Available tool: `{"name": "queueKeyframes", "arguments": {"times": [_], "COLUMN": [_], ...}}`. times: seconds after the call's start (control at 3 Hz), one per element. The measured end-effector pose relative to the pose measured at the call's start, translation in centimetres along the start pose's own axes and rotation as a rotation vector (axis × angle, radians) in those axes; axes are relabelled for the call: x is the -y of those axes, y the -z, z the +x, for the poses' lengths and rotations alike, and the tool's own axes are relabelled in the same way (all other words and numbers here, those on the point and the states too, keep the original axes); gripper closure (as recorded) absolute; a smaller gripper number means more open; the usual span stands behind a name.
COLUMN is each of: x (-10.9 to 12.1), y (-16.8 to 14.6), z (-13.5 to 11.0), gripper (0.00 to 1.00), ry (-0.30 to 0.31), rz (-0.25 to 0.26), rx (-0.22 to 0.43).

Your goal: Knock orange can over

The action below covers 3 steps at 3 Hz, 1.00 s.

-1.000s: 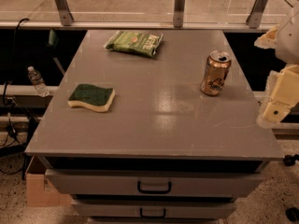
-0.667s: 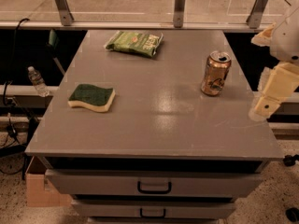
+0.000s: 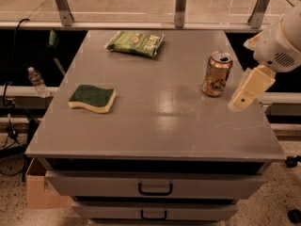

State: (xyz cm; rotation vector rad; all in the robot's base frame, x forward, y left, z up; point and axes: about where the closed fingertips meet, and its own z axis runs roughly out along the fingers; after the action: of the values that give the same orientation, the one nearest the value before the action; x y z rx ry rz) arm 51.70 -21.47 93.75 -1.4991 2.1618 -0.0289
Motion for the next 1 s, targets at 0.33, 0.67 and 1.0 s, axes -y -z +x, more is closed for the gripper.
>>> {"name": "queueKeyframes", "arguments": {"times": [0.33,0.67,1.0], "x": [1.6,3.0,3.7], "y": [-2.6,-4.5,-6.3], "z": [0.7,1.0,0.6], "gripper": [0.00,0.00,0.00], "ry": [-0.055,-0.089,-0.105], "rz": [0.018,0.015,-0.031], "rx": [0.060,0.148,0.258]}}
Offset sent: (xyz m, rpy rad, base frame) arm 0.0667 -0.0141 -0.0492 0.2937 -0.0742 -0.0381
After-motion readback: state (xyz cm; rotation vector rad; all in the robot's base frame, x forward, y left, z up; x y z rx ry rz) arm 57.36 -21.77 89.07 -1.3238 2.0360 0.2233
